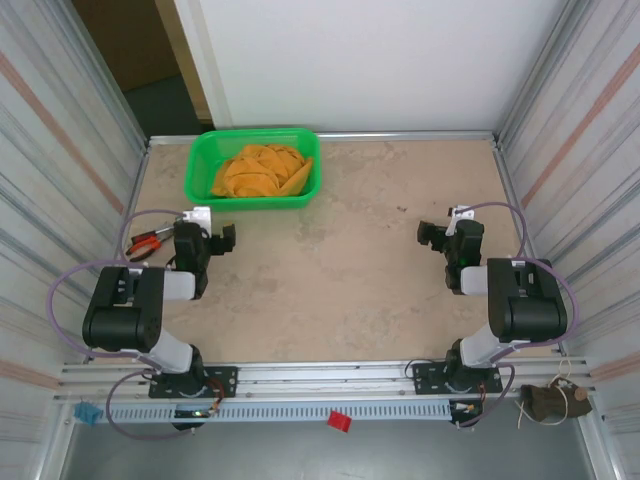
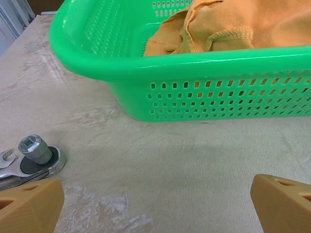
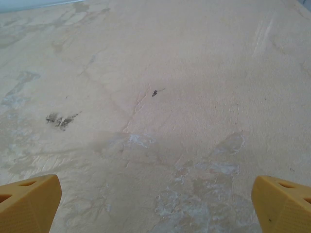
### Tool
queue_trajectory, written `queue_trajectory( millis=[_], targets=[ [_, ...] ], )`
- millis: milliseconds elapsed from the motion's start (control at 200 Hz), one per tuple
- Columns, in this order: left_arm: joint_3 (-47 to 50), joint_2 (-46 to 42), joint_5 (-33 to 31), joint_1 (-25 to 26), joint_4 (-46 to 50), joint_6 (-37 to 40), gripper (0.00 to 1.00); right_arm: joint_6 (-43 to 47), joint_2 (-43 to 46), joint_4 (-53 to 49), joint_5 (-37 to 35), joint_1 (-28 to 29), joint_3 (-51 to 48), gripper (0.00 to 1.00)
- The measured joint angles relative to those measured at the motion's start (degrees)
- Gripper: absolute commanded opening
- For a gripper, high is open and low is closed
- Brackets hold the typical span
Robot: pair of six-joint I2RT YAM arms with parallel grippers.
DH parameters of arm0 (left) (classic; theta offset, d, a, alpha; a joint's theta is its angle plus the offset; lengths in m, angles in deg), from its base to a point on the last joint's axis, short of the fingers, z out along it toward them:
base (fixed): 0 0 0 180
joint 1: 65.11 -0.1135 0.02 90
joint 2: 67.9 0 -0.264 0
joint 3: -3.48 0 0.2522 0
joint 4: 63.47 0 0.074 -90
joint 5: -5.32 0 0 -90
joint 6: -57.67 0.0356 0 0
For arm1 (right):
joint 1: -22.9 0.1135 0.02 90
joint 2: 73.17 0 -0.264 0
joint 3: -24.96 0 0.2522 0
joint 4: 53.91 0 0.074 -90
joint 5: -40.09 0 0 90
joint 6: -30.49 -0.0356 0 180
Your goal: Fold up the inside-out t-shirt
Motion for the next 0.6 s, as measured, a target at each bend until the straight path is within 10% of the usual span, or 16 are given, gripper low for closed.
queue_trajectory(
  millis=[596],
  targets=[
    [0.0, 0.0, 0.42, -0.2, 0.02, -0.17, 0.99, 0.0, 0.0, -0.02, 0.22, -0.42, 0.0, 0.99]
  ],
)
